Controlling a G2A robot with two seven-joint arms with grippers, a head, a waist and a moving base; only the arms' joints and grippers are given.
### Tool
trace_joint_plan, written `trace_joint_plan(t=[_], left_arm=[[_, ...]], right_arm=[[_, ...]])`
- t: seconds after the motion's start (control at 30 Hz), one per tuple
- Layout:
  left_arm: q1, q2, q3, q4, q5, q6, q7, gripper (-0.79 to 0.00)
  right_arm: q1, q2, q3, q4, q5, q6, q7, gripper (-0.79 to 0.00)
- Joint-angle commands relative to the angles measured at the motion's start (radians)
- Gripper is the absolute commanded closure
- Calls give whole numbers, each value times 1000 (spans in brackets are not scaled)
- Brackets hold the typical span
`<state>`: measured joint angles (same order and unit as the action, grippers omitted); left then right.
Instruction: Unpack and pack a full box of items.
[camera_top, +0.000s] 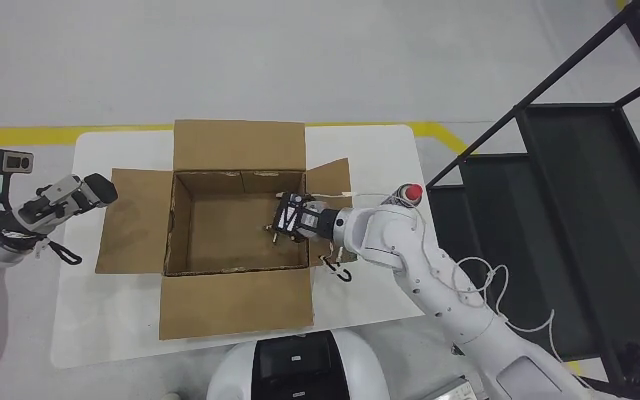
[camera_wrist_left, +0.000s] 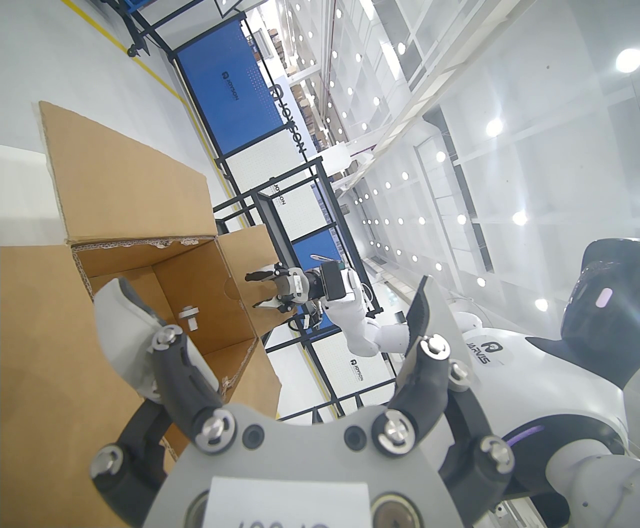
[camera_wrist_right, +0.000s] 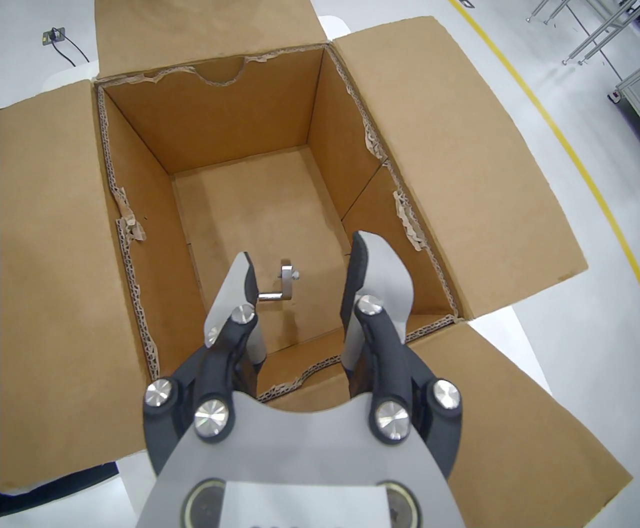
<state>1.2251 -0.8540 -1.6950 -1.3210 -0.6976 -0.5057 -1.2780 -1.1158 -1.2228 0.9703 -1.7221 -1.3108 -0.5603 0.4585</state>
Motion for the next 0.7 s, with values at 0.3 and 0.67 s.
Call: trace_joint_plan(t=[0.3, 0.67], left_arm=[[0, 0, 0, 0, 0, 0, 0, -785], [0, 0, 0, 0, 0, 0, 0, -785]], right_arm=[[-296, 83, 275, -243, -86, -270, -145, -785], [-693, 145, 760, -324, -239, -364, -458, -785]])
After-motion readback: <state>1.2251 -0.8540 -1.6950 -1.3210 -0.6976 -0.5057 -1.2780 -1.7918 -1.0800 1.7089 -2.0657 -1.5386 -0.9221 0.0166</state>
